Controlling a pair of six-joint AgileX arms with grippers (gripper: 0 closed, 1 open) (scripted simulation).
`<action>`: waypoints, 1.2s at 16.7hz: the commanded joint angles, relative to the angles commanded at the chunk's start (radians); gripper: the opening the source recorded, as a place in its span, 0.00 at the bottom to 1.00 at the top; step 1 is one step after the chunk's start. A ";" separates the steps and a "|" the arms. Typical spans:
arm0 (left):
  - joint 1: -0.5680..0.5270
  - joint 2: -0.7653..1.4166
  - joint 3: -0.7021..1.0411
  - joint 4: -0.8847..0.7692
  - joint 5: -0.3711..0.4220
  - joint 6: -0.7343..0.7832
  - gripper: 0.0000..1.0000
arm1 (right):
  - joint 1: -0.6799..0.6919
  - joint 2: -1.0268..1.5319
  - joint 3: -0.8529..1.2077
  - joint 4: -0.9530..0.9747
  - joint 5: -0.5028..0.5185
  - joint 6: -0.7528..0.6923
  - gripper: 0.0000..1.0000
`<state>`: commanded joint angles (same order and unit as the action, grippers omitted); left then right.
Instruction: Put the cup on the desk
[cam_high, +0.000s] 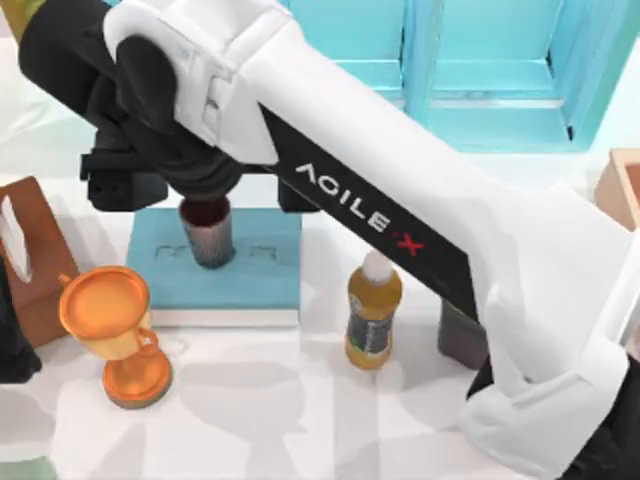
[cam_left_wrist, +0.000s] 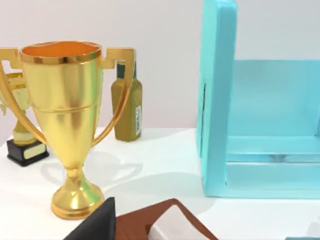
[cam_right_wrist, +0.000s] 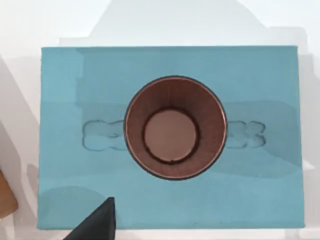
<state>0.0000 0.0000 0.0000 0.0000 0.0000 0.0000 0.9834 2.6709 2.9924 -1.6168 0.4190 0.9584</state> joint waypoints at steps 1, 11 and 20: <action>0.000 0.000 0.000 0.000 0.000 0.000 1.00 | 0.000 0.002 0.003 0.000 0.000 -0.001 1.00; 0.000 0.000 0.000 0.000 0.000 0.000 1.00 | -0.060 0.317 0.342 0.006 -0.012 -0.066 1.00; 0.000 0.000 0.000 0.000 0.000 0.000 1.00 | -0.071 0.366 0.393 0.008 -0.015 -0.078 0.77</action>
<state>0.0000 0.0000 0.0000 0.0000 0.0000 0.0000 0.9121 3.0368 3.3855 -1.6087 0.4040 0.8801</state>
